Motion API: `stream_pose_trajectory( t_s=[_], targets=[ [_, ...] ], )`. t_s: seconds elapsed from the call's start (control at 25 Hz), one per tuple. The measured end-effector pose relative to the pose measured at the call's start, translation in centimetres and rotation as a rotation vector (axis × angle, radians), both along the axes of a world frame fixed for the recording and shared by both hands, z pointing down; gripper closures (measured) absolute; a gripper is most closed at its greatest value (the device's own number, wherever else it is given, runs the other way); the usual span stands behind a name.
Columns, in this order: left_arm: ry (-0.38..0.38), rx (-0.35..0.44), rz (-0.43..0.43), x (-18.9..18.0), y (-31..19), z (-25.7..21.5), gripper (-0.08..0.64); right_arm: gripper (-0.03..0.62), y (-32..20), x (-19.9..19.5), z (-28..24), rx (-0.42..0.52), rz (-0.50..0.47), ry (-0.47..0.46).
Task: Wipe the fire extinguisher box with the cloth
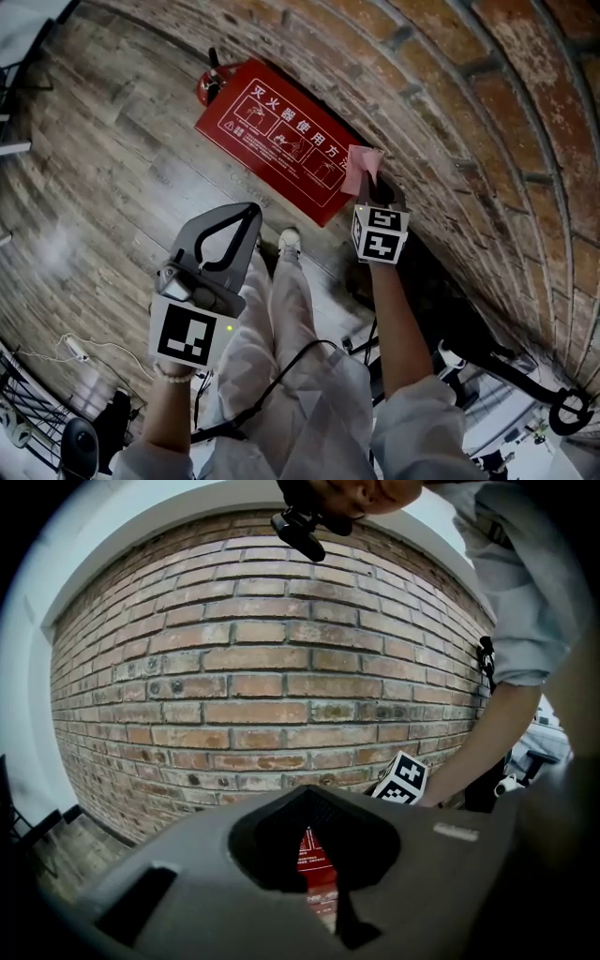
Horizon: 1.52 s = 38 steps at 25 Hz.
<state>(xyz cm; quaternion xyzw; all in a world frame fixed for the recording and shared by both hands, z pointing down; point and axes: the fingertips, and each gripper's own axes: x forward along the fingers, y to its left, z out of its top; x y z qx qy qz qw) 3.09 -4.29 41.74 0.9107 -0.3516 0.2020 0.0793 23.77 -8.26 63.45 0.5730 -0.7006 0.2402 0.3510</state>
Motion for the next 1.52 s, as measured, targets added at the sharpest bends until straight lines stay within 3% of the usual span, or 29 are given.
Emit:
stream_pose_trajectory(
  t_s=[0.2, 0.4, 0.64, 1.28, 1.52],
  targets=[
    [-0.003, 0.012, 0.014, 0.2, -0.3, 0.0, 0.561, 0.566, 0.2, 0.3, 0.1, 0.000, 0.013, -0.014],
    [-0.006, 0.015, -0.004, -0.4, -0.5, -0.1, 0.561, 0.565, 0.2, 0.0, -0.6, 0.028, 0.027, -0.086],
    [-0.008, 0.017, -0.025, -1.8, -0.4, -0.4, 0.561, 0.565, 0.3, -2.3, -3.4, 0.068, -0.099, -0.085],
    [-0.016, 0.025, -0.153, -7.9, -0.9, -0.9, 0.561, 0.565, -4.2, -17.0, -7.7, 0.147, -0.391, -0.204],
    [-0.010, 0.013, -0.206, -10.1, -0.9, -0.3, 0.561, 0.565, -5.5, -22.4, -7.4, 0.118, -0.420, -0.277]
  ],
)
